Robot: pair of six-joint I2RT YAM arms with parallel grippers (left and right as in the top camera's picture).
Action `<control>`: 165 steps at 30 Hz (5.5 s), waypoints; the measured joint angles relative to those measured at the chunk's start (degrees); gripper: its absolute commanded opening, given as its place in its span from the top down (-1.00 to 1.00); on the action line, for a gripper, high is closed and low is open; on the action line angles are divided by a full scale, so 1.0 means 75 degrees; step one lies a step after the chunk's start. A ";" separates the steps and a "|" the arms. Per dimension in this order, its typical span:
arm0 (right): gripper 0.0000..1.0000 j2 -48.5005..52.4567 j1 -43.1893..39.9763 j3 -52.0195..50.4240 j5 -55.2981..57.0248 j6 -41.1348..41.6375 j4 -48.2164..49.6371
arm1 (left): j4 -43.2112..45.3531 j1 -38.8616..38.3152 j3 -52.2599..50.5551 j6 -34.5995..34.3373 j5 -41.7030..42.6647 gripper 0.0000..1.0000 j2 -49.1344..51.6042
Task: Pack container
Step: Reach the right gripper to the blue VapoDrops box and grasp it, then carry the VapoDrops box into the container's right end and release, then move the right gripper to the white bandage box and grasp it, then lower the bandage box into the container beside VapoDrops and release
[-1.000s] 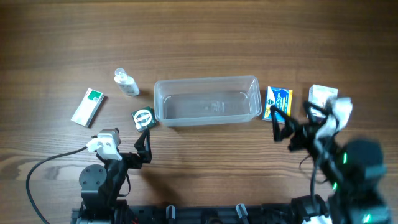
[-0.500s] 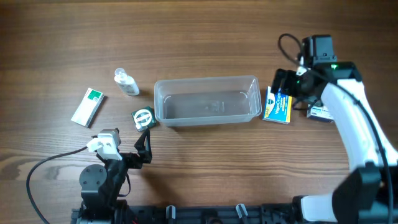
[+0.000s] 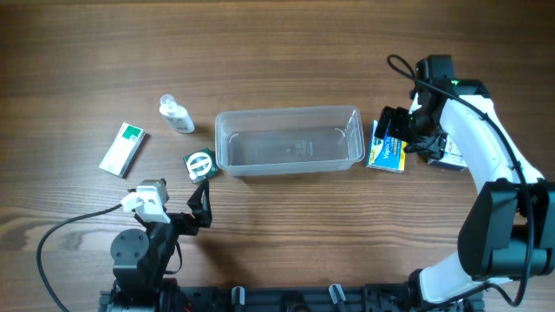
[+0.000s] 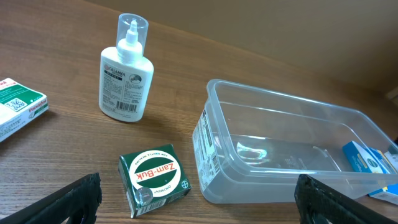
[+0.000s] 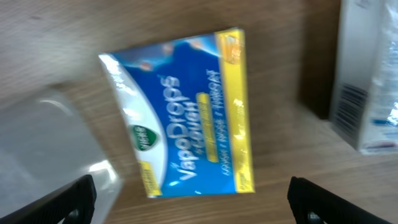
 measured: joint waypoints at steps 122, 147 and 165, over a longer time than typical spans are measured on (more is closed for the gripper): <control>-0.32 -0.1973 -0.0169 0.1075 0.0300 -0.1376 -0.0571 | -0.0003 0.0000 0.0000 0.0000 0.0000 -1.00 0.0000; -0.54 0.1396 0.5190 0.1008 0.1574 0.2451 0.1198 | 0.0000 0.0000 0.0000 0.0000 0.0000 -1.00 0.0000; -0.65 -0.2261 0.4843 0.1052 0.2017 0.1023 0.0991 | 0.0000 0.0000 0.0000 0.0000 0.0000 -1.00 0.0000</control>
